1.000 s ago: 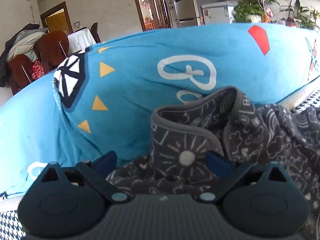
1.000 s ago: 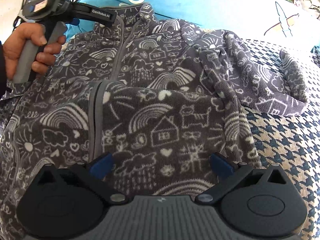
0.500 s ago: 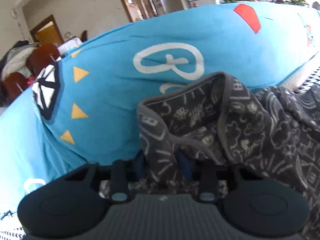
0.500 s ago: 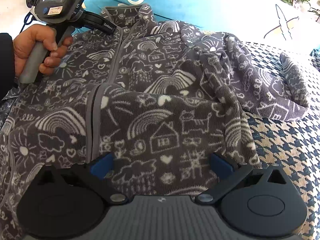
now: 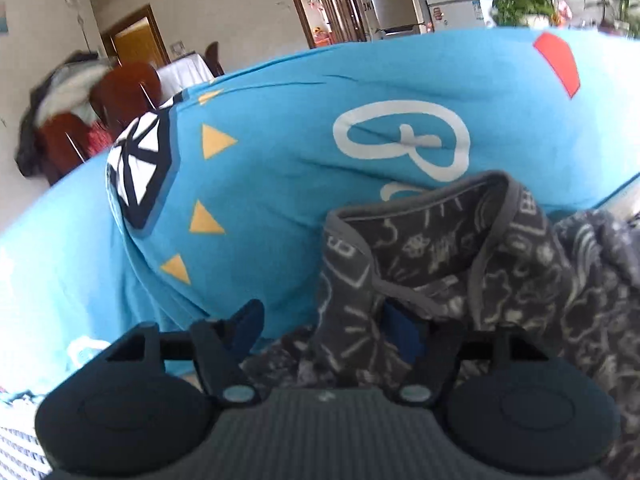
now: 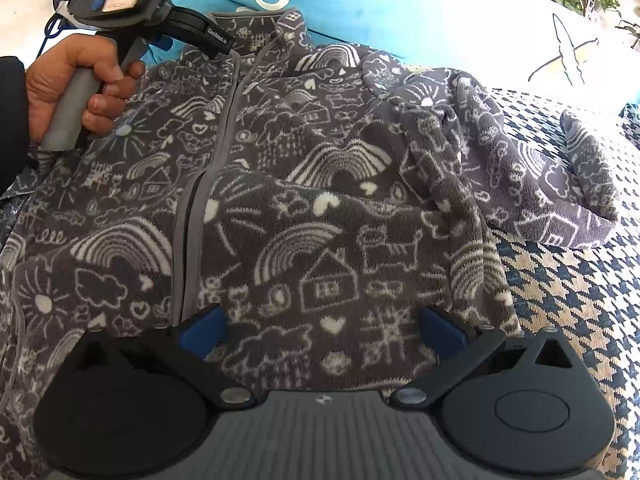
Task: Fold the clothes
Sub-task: 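Hold the collar with the left gripper while the right gripper hovers over the jacket front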
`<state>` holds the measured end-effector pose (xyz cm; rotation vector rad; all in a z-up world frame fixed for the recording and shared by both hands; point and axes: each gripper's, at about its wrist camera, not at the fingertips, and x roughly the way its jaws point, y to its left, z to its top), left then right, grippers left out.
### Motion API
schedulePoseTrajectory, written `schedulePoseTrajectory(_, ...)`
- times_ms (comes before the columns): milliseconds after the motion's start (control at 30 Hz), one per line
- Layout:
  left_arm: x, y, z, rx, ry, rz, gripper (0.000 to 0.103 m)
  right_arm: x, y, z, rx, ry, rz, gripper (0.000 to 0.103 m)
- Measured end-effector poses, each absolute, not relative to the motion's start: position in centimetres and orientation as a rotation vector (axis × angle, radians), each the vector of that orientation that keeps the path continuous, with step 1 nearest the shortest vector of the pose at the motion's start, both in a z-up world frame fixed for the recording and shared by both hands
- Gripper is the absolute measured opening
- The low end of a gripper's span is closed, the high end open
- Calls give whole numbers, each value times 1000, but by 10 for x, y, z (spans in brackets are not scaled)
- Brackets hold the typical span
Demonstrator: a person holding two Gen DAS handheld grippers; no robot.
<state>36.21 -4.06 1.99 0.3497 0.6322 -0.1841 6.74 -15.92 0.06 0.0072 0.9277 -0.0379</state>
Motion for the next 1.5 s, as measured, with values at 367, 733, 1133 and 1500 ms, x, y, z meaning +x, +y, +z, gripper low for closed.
schedulePoseTrajectory(367,379,-48,7,396,645,-177,37,67,-159,-1,6,928,-39,103)
schedulePoseTrajectory(733,404,-73,30,388,574,-116,14,67,-158,-5,6,930,-41,103)
schedulePoseTrajectory(1133,354,-64,81,226,559,-221,44,67,-159,-4,21,939,-34,103)
schedulePoseTrajectory(1500,319,-130,57,257,637,-277,66,65,-160,-2,28,944,-17,103)
